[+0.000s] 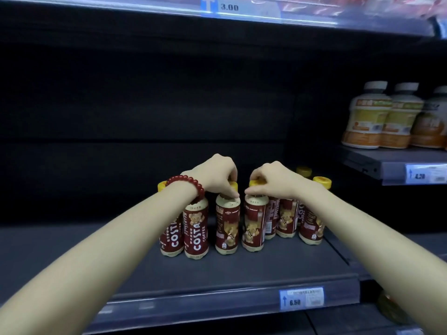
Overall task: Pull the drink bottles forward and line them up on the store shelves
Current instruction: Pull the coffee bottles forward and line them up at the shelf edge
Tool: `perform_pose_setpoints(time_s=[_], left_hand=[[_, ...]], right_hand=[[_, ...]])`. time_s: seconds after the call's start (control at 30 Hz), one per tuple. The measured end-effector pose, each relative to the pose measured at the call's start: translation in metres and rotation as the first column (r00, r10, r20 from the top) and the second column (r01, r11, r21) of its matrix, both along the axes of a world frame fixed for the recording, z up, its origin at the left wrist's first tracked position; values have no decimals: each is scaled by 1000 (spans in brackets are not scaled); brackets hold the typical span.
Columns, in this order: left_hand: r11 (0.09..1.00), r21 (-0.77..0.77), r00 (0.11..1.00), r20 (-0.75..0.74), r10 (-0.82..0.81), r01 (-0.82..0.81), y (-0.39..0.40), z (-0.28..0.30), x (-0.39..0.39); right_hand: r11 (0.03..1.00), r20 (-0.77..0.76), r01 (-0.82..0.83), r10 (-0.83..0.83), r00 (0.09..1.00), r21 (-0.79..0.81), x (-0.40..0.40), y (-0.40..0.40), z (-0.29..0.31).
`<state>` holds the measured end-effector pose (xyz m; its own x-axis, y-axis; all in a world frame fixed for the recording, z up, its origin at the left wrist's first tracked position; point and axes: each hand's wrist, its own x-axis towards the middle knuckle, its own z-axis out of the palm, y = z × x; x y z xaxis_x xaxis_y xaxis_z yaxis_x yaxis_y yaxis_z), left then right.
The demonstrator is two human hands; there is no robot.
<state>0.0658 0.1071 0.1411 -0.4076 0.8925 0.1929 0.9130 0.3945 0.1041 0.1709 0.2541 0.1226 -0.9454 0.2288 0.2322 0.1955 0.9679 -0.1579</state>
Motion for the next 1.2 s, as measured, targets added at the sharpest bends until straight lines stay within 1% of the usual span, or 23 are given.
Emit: perform_pose_setpoints(time_s=[0.1,0.23,0.37,0.57,0.67,0.77,0.83,0.9,0.97,1.0,1.03,1.13,1.17,1.2], left_hand=[[998,3,998,38,-58,58,-8,1,-8],[997,18,991,112,-79,78,-15,-1,-13],[997,38,989,133,-67,62,-16,-3,-12],[994,92,994,96,42,-50,-12,-10,-9],[998,61,993,119,1,-8,-14,-9,-7],[999,36,994,105,-41,37,-17,-6,-6],[998,8,989,134,-55,54,-18,-3,-7],[998,-18,981,183,-64,68,-20,-1,-8],[998,-10,977,203,-61,64,-20,-1,-8],[999,13,979,196,-51,49,-19,-3,-7],[999,40,985,169,-29,22,-17,-5,-8],[991,69,994,3,110,-110,-11,-11,-6],[987,68,989,-18,146,-145,-10,-12,-5],[985,62,987,-7,159,-158,-9,-13,-5]], right_hand=[[990,15,-118,120,993,-81,6,4,3],[975,19,-175,180,984,-136,8,2,4],[976,-8,-157,157,988,-150,7,4,2],[986,-35,-85,80,996,-143,6,0,4],[981,-10,-105,105,994,-164,7,-1,5],[980,-1,-134,135,991,-147,8,-2,7],[976,33,-156,162,986,-154,9,-2,11],[961,81,-184,204,976,-205,11,-1,15],[952,86,-188,214,973,-243,12,-1,15],[957,63,-178,197,978,-228,11,-2,14],[971,32,-154,162,986,-181,10,-3,12],[999,-32,-14,15,999,37,3,-10,5],[998,-46,18,-15,999,65,1,-12,4],[998,-51,27,-24,998,63,0,-13,3]])
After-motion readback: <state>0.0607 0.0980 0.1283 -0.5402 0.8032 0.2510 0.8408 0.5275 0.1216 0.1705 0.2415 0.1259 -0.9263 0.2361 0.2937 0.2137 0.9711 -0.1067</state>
